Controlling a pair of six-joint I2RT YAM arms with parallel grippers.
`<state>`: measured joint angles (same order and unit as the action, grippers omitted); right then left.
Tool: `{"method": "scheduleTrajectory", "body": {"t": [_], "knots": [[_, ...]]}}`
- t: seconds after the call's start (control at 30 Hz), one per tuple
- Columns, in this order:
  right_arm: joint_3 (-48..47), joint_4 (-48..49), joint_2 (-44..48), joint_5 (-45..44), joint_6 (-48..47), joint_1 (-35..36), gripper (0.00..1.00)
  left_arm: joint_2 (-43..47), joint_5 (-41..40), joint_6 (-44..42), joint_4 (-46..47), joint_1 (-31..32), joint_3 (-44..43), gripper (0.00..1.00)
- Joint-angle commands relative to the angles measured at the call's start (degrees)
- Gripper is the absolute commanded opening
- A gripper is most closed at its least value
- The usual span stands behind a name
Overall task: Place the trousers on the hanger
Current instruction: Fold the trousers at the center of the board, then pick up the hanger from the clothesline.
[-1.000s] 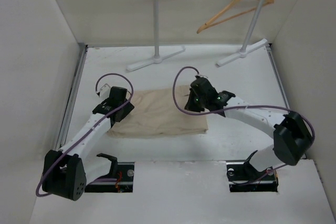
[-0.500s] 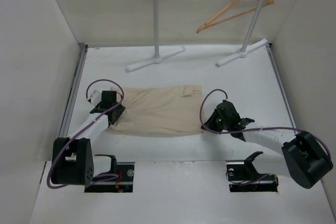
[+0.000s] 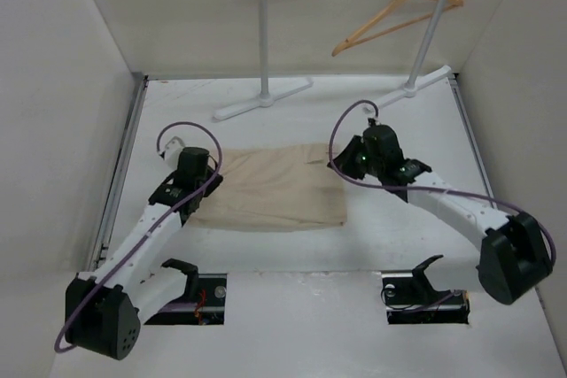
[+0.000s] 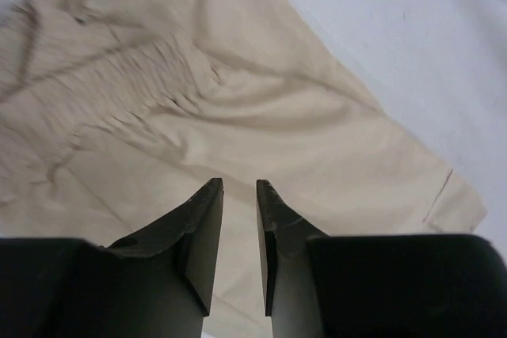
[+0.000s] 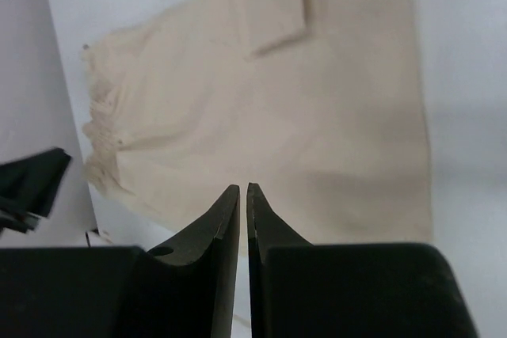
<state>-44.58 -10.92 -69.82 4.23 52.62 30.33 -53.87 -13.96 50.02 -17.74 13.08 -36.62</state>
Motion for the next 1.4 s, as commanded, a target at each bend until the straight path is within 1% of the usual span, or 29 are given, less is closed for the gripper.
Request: {"method": "scheduleTrajectory", "body": {"t": [0.0,0.1,0.2,0.3,0.43,0.53,0.67,0.73,0.77,0.87,0.93,0.97,1.03,1.07,1.1,1.13,1.2,1.23,1.3,1.33,1.37], "knots": [[-6.91,5.63,-8.90,3.14,-5.07,-2.41,0.13,-3.78,-0.01,3.41,-1.43,8.11,-1.26,0.21],[-12.10,10.64,-18.39,8.33,-4.55,-5.05,0.12,-7.47,-1.25,5.87,2.26,14.45,0.05,0.21],[-15.18,15.12,-25.78,10.71,-2.97,-6.37,0.12,-10.02,-1.60,7.02,5.51,17.10,2.68,0.21],[-15.98,16.10,-31.41,10.71,-0.25,-7.95,0.10,-10.56,-1.25,8.68,5.79,16.76,6.55,0.21],[-14.05,16.54,-34.50,10.18,4.67,-10.24,0.10,-5.65,-1.34,9.92,5.00,15.71,12.96,0.21],[-14.31,16.11,-35.38,9.92,5.30,-10.60,0.10,-1.95,-0.81,10.36,2.63,13.60,15.61,0.22],[-15.36,15.40,-35.56,9.92,5.21,-10.60,0.13,4.37,0.33,10.27,-2.03,11.84,15.88,0.28],[-15.80,14.35,-33.72,10.27,4.95,-10.33,0.17,7.45,0.68,10.27,-4.84,11.48,14.74,0.33],[-15.80,13.74,-32.06,10.27,4.25,-10.33,0.22,8.94,0.95,10.27,-6.16,11.40,13.87,0.34],[-15.98,9.79,-25.91,10.19,0.92,-10.33,0.41,12.29,1.47,10.10,-9.59,11.57,10.88,0.36],[-15.89,6.10,-21.52,9.31,-1.11,-10.25,0.52,13.17,1.48,9.84,-11.00,12.09,9.21,0.37],[-15.80,4.78,-19.15,8.70,-2.16,-10.07,0.55,13.17,1.48,9.75,-11.18,12.27,8.59,0.37],[-16.06,2.05,-15.19,7.38,-3.83,-9.98,0.59,12.30,1.48,9.40,-10.74,13.06,7.80,0.36],[-16.94,0.74,-13.43,6.59,-4.71,-9.98,0.58,11.34,1.48,9.31,-10.30,13.59,7.53,0.35],[-18.60,-0.32,-12.11,6.06,-5.76,-9.98,0.51,10.20,1.21,9.13,-9.52,14.20,7.09,0.34],[-20.97,-1.38,-11.31,5.71,-6.99,-9.98,0.40,8.88,1.21,8.78,-8.47,14.90,6.83,0.31],[-27.11,-3.14,-11.39,4.83,-9.02,-9.98,0.16,6.16,1.47,7.56,-5.92,16.22,5.78,0.20],[-31.14,-3.93,-12.43,4.82,-10.42,-10.50,0.10,4.66,1.30,6.68,-4.95,17.10,4.99,0.14],[-38.27,-5.42,-15.07,3.95,-11.84,-11.64,0.10,1.85,0.60,5.01,-3.80,18.86,3.23,0.07],[-43.26,-6.04,-17.34,3.16,-12.27,-12.70,0.12,0.27,-0.01,4.04,-3.45,19.56,2.18,0.06],[-46.88,-6.22,-19.45,2.20,-12.71,-13.40,0.17,-1.05,-0.45,2.99,-3.44,20.09,1.21,0.05]]}}
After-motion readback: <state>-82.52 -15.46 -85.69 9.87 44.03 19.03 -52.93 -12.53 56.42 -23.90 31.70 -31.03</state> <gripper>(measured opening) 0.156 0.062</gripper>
